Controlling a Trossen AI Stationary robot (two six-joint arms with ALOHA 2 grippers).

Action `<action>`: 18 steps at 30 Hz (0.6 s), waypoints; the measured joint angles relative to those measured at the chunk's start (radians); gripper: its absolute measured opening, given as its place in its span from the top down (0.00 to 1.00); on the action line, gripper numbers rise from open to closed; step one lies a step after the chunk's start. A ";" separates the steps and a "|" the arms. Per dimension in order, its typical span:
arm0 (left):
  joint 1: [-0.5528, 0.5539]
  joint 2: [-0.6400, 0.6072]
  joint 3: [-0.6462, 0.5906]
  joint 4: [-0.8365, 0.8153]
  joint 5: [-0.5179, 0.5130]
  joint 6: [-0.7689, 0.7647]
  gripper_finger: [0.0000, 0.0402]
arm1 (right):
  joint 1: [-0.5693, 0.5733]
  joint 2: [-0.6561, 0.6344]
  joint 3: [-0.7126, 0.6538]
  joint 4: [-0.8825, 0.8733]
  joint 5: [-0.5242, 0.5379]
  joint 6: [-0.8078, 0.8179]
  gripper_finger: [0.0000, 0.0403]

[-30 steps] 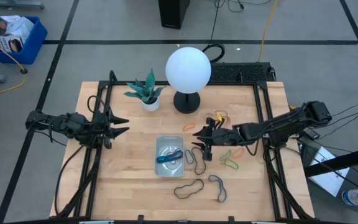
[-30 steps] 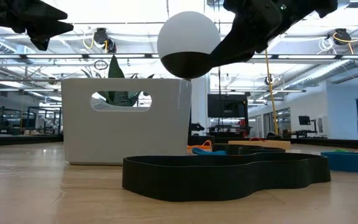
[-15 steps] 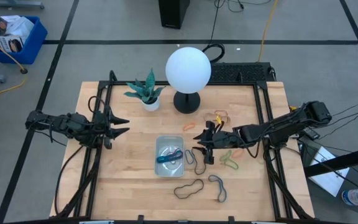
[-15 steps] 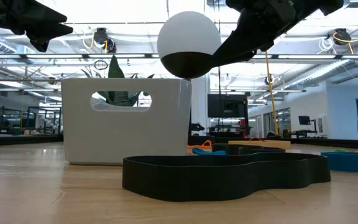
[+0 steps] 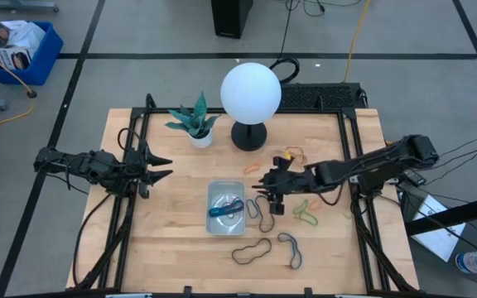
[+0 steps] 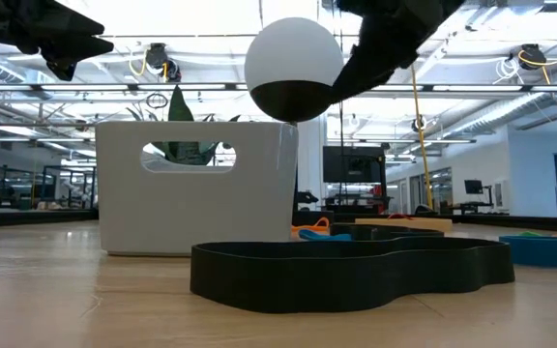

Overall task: Pick and place rubber bands into bin
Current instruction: Put the small blue rubber band into the gray bin

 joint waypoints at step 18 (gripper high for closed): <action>0.000 0.000 0.000 -0.058 0.000 -0.056 0.59 | -0.005 0.316 0.042 0.065 -0.104 -0.024 0.64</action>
